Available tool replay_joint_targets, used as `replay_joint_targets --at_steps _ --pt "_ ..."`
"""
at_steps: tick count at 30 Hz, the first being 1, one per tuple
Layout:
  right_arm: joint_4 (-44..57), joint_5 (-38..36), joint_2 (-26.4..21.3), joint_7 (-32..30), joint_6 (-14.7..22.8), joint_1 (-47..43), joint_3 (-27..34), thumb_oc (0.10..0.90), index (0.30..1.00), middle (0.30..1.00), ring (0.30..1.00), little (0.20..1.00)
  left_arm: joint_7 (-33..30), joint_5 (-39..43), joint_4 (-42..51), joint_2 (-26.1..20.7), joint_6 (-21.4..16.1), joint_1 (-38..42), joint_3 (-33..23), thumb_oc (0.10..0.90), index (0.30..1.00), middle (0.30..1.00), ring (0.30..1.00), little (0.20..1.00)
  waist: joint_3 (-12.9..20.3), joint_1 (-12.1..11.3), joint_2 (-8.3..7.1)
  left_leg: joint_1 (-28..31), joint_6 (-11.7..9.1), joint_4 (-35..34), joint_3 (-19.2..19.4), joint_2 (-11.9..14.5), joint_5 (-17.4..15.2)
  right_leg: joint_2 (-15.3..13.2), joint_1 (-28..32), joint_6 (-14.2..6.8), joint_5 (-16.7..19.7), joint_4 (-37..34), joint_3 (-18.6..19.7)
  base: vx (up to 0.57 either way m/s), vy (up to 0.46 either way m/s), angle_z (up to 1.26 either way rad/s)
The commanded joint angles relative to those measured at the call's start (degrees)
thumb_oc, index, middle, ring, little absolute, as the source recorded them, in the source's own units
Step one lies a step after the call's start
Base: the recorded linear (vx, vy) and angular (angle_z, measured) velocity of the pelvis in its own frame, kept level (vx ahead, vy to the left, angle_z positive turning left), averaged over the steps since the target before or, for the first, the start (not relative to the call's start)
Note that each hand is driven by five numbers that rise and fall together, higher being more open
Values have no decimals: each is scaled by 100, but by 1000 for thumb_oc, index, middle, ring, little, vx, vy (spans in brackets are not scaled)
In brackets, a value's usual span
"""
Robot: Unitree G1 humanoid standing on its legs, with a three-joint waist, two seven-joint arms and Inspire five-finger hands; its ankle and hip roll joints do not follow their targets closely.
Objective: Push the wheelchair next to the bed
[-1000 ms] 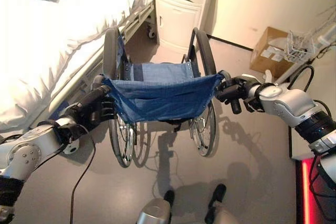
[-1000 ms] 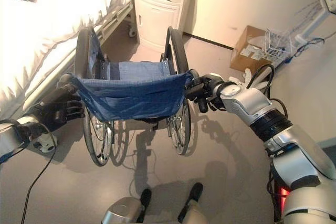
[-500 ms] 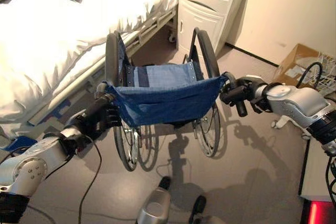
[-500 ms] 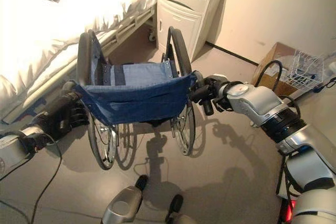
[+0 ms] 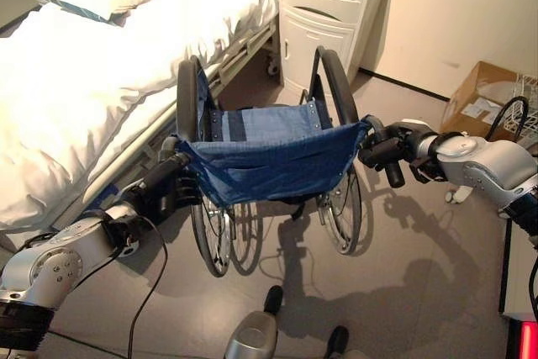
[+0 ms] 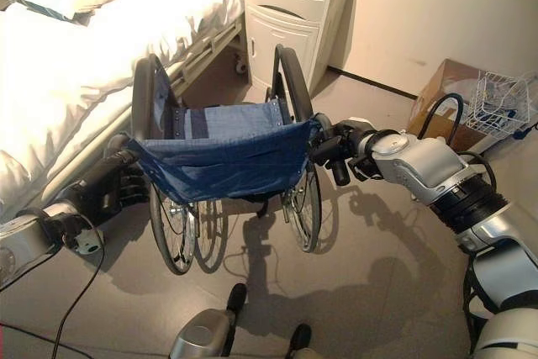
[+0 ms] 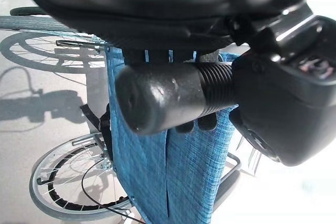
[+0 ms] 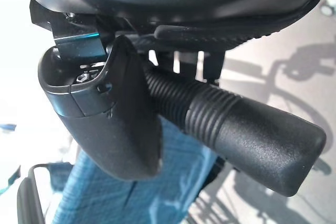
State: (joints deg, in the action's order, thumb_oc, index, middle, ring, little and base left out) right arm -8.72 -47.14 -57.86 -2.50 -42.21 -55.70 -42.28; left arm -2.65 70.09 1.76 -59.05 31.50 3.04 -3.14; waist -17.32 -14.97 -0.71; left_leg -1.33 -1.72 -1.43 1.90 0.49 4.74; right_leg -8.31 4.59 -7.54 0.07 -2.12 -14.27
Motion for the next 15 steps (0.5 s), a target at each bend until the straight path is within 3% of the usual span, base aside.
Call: replay_joint_targets --at_steps 1,2,3,15 --pt "699 198 -22 156 844 -261 427 519 479 479 479 479 -282 -81 -586 -220 -682 1172 -330 609 613 613 613 613 779 404 -209 314 -141 104 -51 42 -385 185 218 -66 97 -116 -329 0 0 0" --pt "702 200 -33 148 844 -257 445 643 665 665 665 665 -284 -114 -590 -211 -674 1183 -336 800 900 900 900 900 775 405 -221 319 -136 101 -44 45 -396 183 216 -68 93 -116 -329 0 0 0" --pt "715 168 -50 101 851 -259 447 800 900 900 900 900 -277 -128 -598 -221 -658 1193 -342 800 900 900 900 900 773 406 -238 333 -132 83 -39 50 -402 184 216 -74 96 -119 -328 0 0 0" --pt "791 45 -249 -199 802 -108 710 800 900 900 900 900 -458 -636 -532 -359 -742 994 -693 800 900 900 900 900 860 395 -287 483 -134 -42 -7 80 -431 240 323 -66 55 -182 -352 4 -11 -1"
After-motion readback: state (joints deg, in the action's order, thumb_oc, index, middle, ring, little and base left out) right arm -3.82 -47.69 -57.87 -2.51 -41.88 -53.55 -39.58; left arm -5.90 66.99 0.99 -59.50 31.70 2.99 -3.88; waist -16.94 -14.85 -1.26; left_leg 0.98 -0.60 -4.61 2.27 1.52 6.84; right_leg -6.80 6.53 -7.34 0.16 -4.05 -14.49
